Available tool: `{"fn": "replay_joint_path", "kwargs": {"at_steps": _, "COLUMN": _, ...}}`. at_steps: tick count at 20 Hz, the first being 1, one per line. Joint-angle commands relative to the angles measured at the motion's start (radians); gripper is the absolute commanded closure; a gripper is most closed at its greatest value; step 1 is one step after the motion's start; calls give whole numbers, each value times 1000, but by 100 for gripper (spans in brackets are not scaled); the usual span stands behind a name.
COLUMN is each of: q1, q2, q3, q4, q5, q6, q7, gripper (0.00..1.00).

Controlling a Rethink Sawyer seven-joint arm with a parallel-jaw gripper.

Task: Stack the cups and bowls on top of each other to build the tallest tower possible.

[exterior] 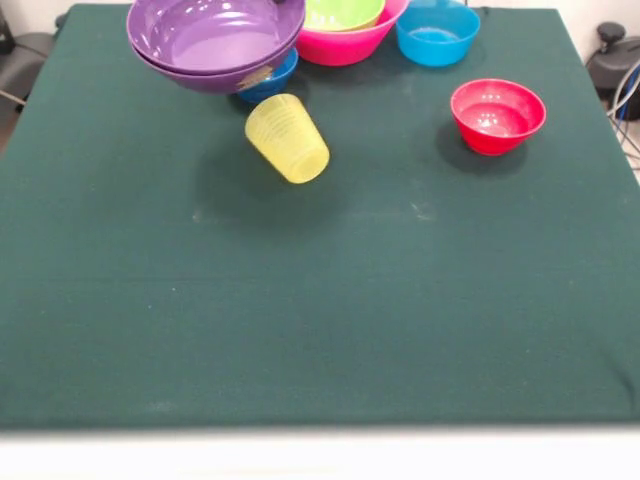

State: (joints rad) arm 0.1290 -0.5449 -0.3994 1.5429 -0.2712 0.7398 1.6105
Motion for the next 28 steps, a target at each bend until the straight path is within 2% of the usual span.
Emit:
{"fn": "replay_joint_path", "kwargs": {"at_steps": 1, "q1": -267, "q2": -200, "q3": 296, "q4": 287, "q5": 80, "q6": -445, "q7": 52, "gripper": 100}}
{"fn": "replay_joint_path", "kwargs": {"at_steps": 8, "q1": -274, "q2": -148, "q3": 315, "q4": 224, "q5": 56, "q6": -458, "q7": 108, "gripper": 100}}
{"fn": "replay_joint_path", "kwargs": {"at_steps": 11, "q1": -291, "q2": -85, "q3": 336, "q4": 177, "q5": 56, "q6": -471, "q7": 103, "gripper": 100}}
{"fn": "replay_joint_path", "kwargs": {"at_steps": 16, "q1": -279, "q2": -4, "q3": 331, "q4": 112, "q5": 54, "q6": -520, "q7": 120, "gripper": 100}}
{"fn": "replay_joint_path", "kwargs": {"at_steps": 21, "q1": -284, "q2": 19, "q3": 343, "q4": 101, "q5": 48, "q6": -534, "q7": 115, "gripper": 100}}
{"fn": "replay_joint_path", "kwargs": {"at_steps": 24, "q1": -264, "q2": 35, "q3": 336, "q4": 69, "q5": 53, "q6": -502, "q7": 116, "gripper": 100}}
{"fn": "replay_joint_path", "kwargs": {"at_steps": 28, "q1": -227, "q2": 71, "q3": 309, "q4": -17, "q5": 69, "q6": -387, "q7": 105, "gripper": 100}}
